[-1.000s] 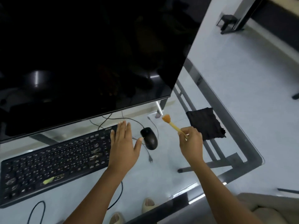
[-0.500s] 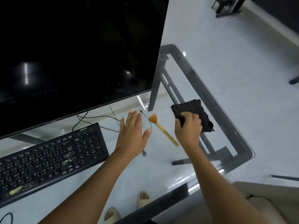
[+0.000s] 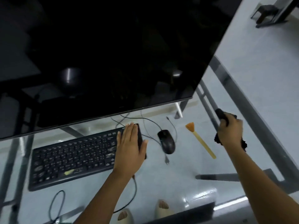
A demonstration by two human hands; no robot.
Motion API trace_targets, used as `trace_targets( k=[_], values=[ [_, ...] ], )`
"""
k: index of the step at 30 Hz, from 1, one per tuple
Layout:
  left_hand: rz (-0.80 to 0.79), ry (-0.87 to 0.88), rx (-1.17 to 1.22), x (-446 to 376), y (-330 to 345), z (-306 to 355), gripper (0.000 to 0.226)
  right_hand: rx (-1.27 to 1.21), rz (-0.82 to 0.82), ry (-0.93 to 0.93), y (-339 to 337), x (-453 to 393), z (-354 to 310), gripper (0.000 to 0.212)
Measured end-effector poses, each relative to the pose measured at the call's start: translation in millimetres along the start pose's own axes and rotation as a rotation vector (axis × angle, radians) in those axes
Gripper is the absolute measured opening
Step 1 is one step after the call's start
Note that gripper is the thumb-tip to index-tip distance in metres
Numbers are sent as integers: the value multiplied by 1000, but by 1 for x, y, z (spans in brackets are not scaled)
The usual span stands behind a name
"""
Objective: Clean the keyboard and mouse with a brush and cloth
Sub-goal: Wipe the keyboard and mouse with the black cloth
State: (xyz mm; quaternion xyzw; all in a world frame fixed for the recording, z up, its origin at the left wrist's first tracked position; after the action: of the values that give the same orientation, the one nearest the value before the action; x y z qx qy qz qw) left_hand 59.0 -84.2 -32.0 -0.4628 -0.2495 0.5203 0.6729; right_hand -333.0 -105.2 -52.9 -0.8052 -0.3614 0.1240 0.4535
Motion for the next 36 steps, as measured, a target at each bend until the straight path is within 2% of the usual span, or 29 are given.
trace_targets(
  k=[6, 10, 13, 20, 23, 26, 29, 33, 36],
  values=[
    [82, -143, 1, 63, -64, -103, 67, -231, -92, -338, 25, 126, -118, 40],
    [121, -225, 4, 108, -106, -162, 68, -191, -136, -619, 72, 232, -197, 38],
    [102, -279, 1, 137, -127, -202, 79, -116, -226, -732, 117, 288, -233, 37],
    [-81, -250, 65, 175, -139, -274, 124, 123, -298, -688, 204, 351, -240, 38],
    [-164, -212, 86, 175, -138, -290, 131, 114, -281, -706, 220, 383, -250, 37],
    [-257, -166, 110, 172, -127, -293, 137, 137, -413, -742, 243, 428, -267, 38],
    [-256, -133, 119, 176, -122, -300, 137, 151, -488, -854, 259, 457, -278, 37],
    [-227, -124, 180, 180, -121, -305, 135, 209, -316, -740, 237, 399, -260, 36],
    [-211, -121, 194, 180, -122, -307, 134, 109, -251, -668, 223, 388, -256, 39]
  ],
)
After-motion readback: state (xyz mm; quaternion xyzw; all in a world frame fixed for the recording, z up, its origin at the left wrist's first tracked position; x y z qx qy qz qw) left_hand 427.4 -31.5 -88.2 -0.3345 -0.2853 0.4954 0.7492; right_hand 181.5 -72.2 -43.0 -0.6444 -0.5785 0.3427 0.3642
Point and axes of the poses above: each hand's wrist, its own x-axis away from the middle knuckle, its own y-axis out of the palm, z = x × y, the point moved 10 cm from there along -x, towards the middle knuckle, and after that the axes turned 12 degrees about y, right-handed, at the moved point
